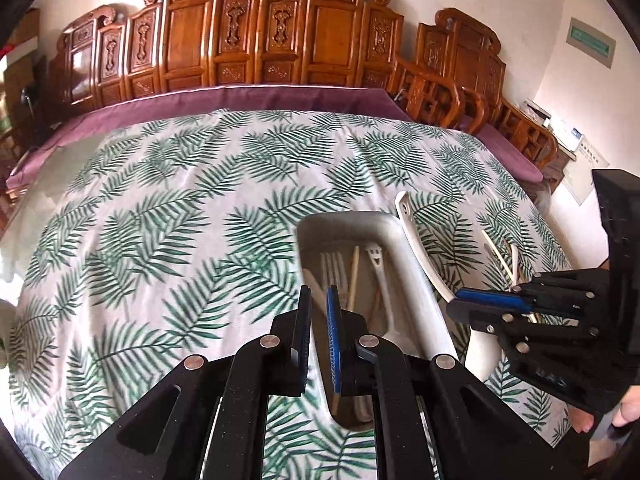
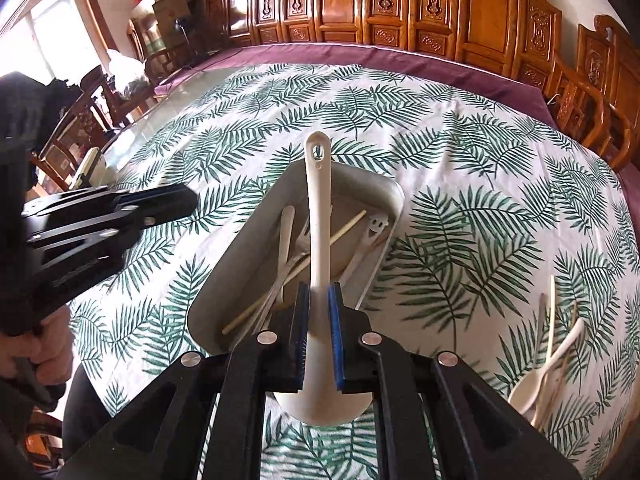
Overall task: Organize utensils
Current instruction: 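Open the left tool to drop the fork in the tray while the right tool drops the white spoon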
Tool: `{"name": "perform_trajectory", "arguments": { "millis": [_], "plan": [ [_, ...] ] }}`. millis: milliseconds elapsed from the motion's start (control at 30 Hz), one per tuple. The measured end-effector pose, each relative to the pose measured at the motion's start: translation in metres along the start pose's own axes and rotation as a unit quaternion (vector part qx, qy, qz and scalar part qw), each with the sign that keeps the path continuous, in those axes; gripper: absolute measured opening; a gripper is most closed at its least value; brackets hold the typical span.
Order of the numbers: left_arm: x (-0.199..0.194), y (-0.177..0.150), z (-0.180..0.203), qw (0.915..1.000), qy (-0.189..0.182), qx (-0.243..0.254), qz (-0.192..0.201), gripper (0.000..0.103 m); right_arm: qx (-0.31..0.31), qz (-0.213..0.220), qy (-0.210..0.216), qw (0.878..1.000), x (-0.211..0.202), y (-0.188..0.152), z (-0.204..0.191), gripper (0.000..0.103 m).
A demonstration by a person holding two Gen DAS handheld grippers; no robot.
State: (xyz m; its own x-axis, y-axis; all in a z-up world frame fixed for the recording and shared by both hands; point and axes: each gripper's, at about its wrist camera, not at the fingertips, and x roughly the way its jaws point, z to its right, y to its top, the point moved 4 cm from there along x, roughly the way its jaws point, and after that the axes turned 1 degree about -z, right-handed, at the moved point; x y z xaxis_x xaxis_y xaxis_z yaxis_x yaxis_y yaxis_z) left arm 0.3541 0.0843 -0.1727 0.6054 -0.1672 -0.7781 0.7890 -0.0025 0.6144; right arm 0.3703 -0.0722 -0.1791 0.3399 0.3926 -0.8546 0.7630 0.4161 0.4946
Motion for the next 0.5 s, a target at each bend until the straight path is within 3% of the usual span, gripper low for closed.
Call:
{"name": "perform_trajectory", "arguments": {
  "millis": [500],
  "plan": [
    [-0.02, -0.013, -0.029, 0.9998, 0.022, -0.004, 0.003, 0.007, 0.022, -0.02, 0.011, 1.0, 0.032, 0.01, -0.009, 0.012]
  ]
}}
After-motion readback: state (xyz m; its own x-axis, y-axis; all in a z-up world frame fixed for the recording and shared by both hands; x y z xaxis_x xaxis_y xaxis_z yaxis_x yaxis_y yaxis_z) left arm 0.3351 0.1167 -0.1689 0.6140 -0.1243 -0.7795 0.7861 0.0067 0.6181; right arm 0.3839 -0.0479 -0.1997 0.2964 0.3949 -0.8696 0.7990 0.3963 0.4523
